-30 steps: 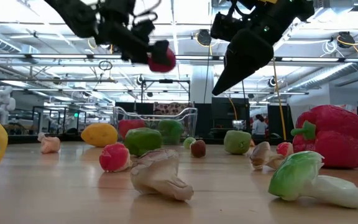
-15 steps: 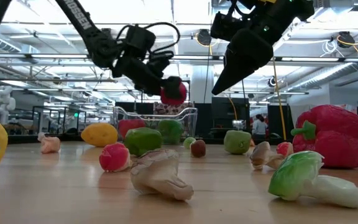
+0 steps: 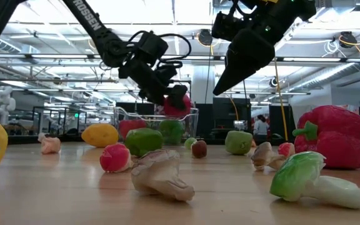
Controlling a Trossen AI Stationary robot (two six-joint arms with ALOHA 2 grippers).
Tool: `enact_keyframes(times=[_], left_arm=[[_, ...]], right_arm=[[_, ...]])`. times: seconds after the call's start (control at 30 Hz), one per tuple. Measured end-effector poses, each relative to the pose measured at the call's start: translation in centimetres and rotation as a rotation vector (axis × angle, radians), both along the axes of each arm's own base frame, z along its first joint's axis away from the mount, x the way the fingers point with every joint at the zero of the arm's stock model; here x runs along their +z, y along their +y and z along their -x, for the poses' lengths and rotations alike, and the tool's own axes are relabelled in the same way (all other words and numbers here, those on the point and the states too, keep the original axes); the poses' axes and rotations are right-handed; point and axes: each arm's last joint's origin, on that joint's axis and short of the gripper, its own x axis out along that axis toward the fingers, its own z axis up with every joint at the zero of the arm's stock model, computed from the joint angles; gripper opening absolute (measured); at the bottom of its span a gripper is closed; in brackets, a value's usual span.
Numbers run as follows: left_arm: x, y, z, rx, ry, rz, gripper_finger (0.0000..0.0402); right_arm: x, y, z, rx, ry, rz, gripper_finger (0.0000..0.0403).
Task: Sort produce into baskets
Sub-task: Put the red bell pepper into the top transparent bin
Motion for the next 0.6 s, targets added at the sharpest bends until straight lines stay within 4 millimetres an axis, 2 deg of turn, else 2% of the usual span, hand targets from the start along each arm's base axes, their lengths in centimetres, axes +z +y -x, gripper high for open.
enact_keyframes(times=[0.23, 0.47, 0.6], left_arm=[[0.7, 0.1, -0.5, -0.024, -0.025, -0.001, 0.0393], [0.8, -0.2, -0.5, -0.04, -0.004, 0.015, 0.0396], [2.9, -1.7, -0.4, -0.077, -0.024, 0.004, 0.0396]], right_arm=[[0.0, 0.0, 0.0, 0.0, 0.0, 0.0, 0.012], [0.0, 0.0, 0.0, -0.001, 0.0, -0.001, 0.012], [-0.1, 0.0, 0.1, -0.002, 0.009, -0.002, 0.012]])
